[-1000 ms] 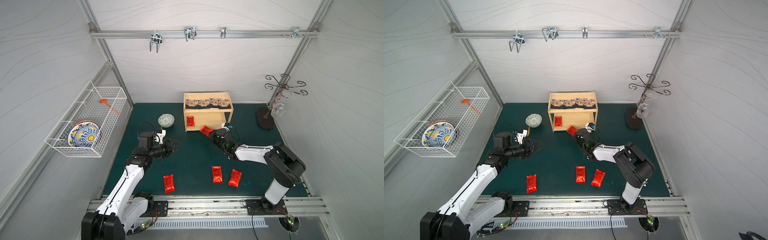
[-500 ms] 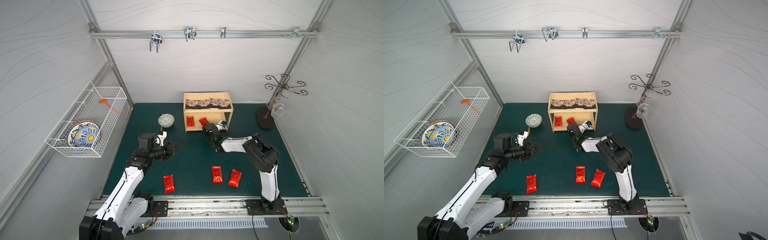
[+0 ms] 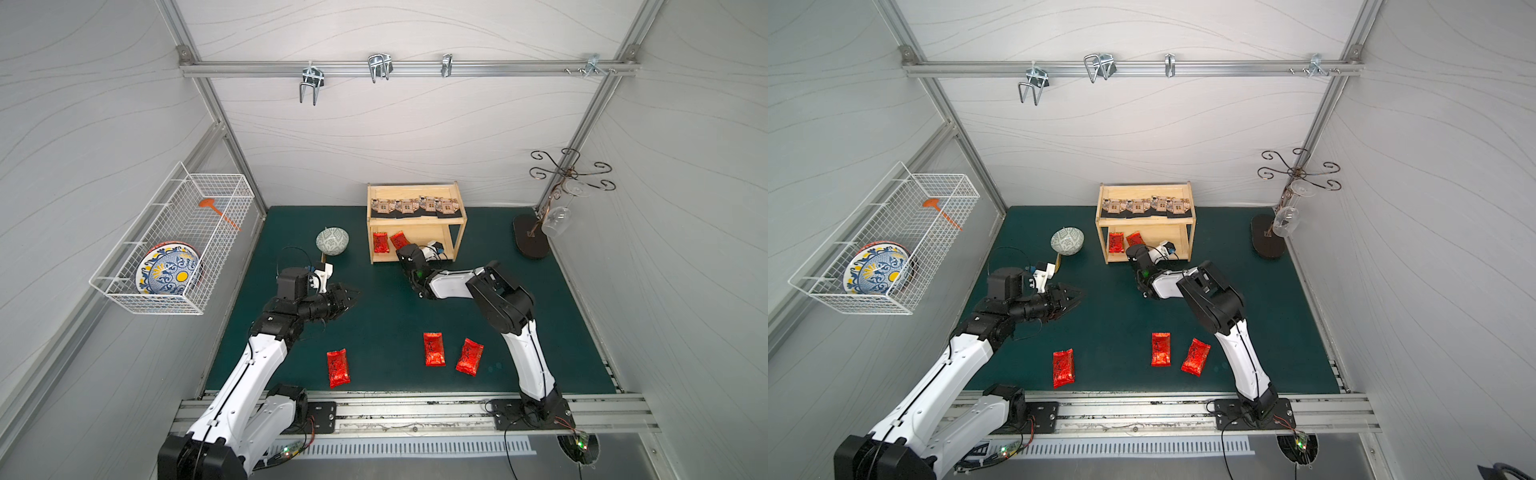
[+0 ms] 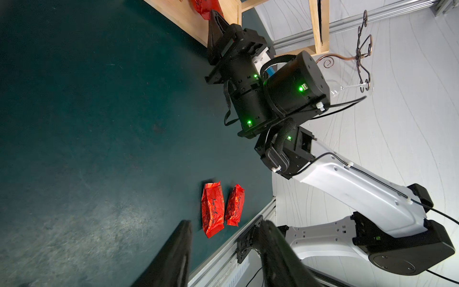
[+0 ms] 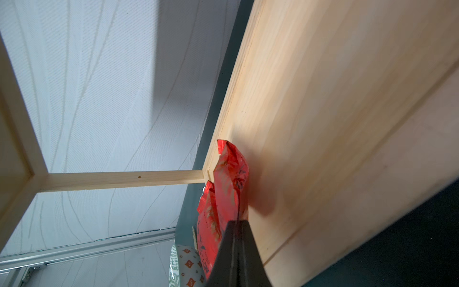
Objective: Place the tea bags on the shelf by color
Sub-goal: Place the tea bag on the shelf.
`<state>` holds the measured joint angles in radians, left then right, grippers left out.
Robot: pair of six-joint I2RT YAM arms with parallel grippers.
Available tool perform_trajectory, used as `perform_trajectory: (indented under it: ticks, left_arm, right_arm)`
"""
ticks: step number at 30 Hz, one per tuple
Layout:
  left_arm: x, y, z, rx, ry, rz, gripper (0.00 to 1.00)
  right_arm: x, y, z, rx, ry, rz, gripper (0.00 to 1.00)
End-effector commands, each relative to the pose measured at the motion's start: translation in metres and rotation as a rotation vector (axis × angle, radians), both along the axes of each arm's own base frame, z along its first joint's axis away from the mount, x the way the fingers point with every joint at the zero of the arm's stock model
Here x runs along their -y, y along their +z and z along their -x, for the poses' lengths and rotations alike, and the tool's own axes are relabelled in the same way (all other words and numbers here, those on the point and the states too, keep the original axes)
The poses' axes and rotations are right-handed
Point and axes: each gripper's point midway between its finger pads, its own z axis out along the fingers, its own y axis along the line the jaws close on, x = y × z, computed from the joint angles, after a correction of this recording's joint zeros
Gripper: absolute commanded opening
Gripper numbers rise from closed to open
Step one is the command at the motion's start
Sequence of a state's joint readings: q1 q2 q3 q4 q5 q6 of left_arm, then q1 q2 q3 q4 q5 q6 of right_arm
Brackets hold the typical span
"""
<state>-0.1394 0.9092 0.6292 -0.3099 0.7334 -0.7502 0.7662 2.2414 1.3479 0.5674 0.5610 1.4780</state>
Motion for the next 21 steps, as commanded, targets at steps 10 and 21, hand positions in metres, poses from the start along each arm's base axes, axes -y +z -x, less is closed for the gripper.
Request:
perform_trajectory:
  ticks: [10,21]
  left_arm:
    - [0.001,0.016,-0.006,0.058,-0.014,-0.011,0.48]
    - [0.002,0.014,-0.006,0.050,-0.017,-0.011,0.48]
  right_arm:
    - [-0.005,-0.020,-0.009,-0.057,-0.040,-0.044,0.05]
    - [-0.011,-0.024,-0.016,-0.071,-0.065,-0.087,0.09]
